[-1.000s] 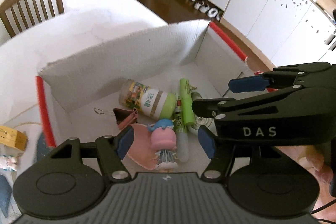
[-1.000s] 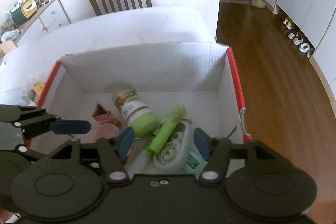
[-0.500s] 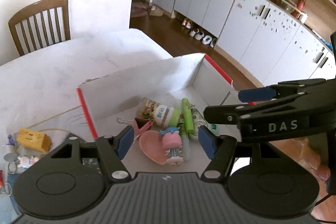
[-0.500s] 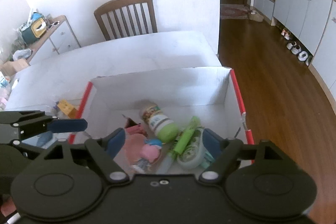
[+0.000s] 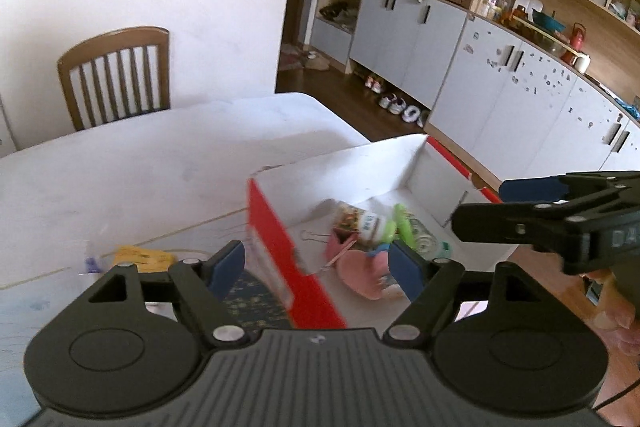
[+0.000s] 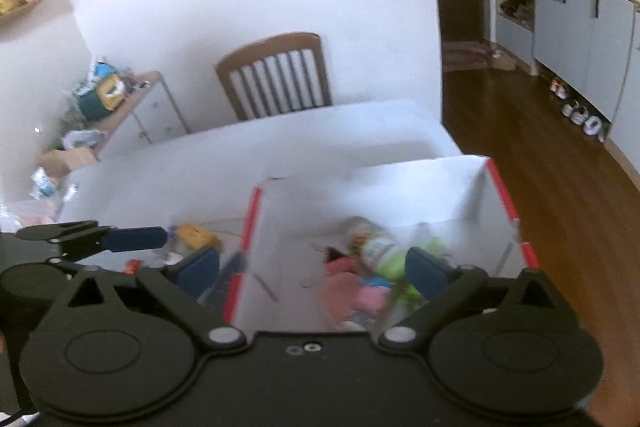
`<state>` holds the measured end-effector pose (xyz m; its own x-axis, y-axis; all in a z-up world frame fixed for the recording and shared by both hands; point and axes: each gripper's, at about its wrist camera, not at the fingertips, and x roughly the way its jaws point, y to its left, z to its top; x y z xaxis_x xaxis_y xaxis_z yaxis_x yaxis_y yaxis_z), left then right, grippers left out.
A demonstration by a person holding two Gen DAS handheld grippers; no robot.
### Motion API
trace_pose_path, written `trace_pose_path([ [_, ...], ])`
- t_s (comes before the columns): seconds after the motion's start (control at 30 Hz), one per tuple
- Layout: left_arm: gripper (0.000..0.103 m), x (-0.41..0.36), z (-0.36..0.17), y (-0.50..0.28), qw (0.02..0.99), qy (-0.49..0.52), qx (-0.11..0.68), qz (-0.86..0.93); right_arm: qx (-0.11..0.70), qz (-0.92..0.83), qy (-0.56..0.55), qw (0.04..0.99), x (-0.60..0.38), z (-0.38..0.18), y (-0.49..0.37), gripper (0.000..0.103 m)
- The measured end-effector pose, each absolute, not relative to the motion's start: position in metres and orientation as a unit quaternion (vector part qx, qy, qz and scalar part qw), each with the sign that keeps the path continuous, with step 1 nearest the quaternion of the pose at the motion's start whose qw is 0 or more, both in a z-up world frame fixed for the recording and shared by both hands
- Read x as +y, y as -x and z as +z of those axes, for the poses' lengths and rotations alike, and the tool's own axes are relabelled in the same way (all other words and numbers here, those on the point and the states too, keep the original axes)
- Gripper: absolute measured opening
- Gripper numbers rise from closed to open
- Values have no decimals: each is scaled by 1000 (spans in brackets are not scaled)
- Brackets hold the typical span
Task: Organize rigid objects
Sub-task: 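Withdraw both tools from the box back over the table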
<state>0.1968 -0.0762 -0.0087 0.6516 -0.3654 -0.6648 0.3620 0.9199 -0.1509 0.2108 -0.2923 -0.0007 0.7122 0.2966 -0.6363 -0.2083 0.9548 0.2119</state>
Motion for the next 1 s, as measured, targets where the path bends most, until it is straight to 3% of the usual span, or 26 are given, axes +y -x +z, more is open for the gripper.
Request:
trace_pose_path([
  [0.5, 87, 43, -18, -174, 920, -1, 347, -181, 344, 175, -44, 921, -184, -16, -204, 103],
  [0.6, 103, 69, -27, -175, 922, 9, 345, -177, 348, 182, -37, 919, -161, -25, -207, 103],
  [1.0, 103, 140, -83, -202, 919, 36, 373, -126, 377, 184, -3, 908, -89, -76, -244, 102],
])
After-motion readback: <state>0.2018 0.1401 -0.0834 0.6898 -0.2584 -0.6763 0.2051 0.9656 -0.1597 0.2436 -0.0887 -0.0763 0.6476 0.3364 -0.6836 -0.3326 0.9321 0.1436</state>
